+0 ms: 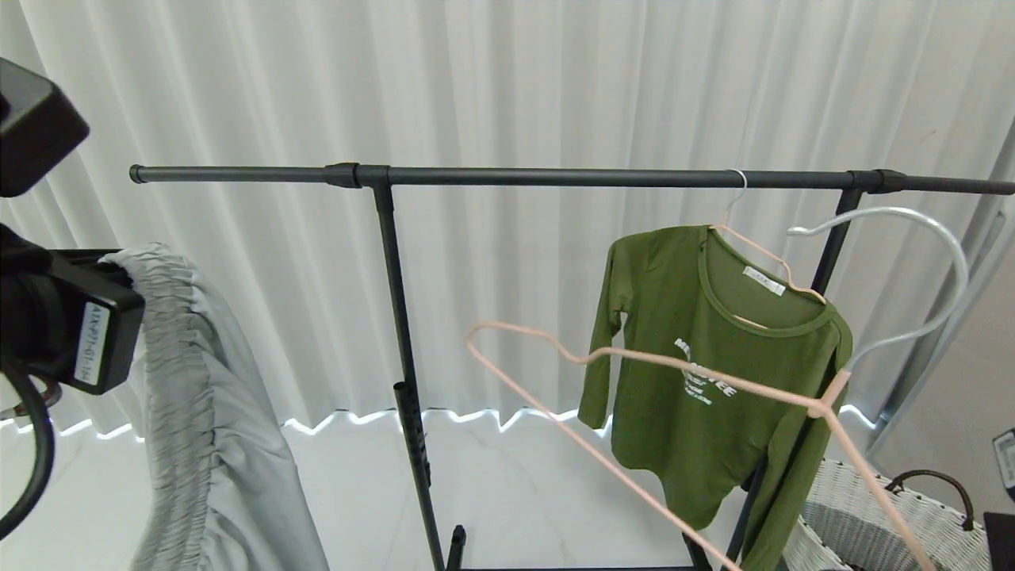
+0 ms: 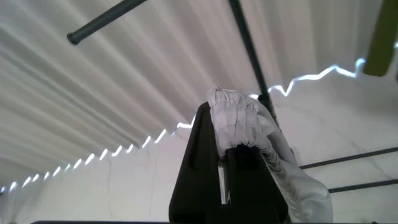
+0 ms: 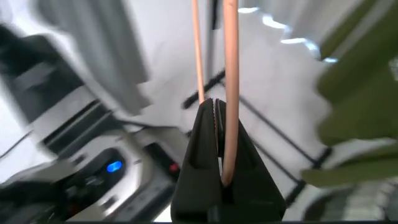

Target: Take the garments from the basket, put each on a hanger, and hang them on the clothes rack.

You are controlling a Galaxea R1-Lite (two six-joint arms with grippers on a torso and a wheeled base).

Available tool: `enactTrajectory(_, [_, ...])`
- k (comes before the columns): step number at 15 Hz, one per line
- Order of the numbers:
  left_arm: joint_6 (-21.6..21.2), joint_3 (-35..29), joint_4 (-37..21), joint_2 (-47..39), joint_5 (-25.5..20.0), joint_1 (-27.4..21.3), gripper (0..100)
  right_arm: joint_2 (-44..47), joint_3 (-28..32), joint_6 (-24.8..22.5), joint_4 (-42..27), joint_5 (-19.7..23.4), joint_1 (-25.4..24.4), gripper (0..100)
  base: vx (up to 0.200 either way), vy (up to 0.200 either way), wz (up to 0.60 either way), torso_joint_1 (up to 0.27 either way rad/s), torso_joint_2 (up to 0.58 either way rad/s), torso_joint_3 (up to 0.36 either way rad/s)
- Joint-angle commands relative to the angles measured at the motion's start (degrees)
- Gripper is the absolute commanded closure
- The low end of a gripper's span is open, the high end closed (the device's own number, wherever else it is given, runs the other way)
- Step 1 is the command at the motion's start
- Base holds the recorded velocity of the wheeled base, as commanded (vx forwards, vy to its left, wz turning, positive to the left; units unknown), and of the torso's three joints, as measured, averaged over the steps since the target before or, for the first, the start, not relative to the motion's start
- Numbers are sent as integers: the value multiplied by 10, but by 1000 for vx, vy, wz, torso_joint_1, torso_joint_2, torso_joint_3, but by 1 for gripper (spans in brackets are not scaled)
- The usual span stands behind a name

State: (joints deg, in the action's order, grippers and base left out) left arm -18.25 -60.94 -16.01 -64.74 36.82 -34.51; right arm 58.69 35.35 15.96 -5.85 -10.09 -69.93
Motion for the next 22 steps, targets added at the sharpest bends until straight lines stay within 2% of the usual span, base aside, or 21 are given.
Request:
enactTrajectory(1, [34,-13,0,-57,6,1,100,34,7,26,18,-1,-74,100,0,0,0,0,0,0])
enactTrajectory(2, [65,-17,0,-80,7,1,100,56,7,33,46,-1,-94,100,0,0,0,0,0,0])
enactTrajectory(5, [141,-24,0,-121,6,-12,100,111,7,33,114,-1,-103,100,0,0,0,0,0,0])
enactTrajectory(6, [162,-26,0,-129,6,-13,100,119,7,33,122,-1,-104,100,0,0,0,0,0,0])
enactTrajectory(7, [204,-31,0,-144,6,-15,100,126,7,32,126,-1,-108,100,0,0,0,0,0,0])
enactTrajectory(9, [245,-36,0,-159,6,-20,100,126,6,32,126,-1,-112,100,0,0,0,0,0,0])
enactTrajectory(15, [254,-35,-2,-159,7,-58,100,141,-3,34,123,-3,-101,100,0,0,0,0,0,0])
enactTrajectory(20, [254,-31,-3,-165,9,-59,100,160,-3,34,123,-18,-76,100,0,0,0,0,0,0])
enactTrajectory(22, [251,-31,-6,-172,31,-55,100,158,-3,34,123,-19,-62,100,0,0,0,0,0,0])
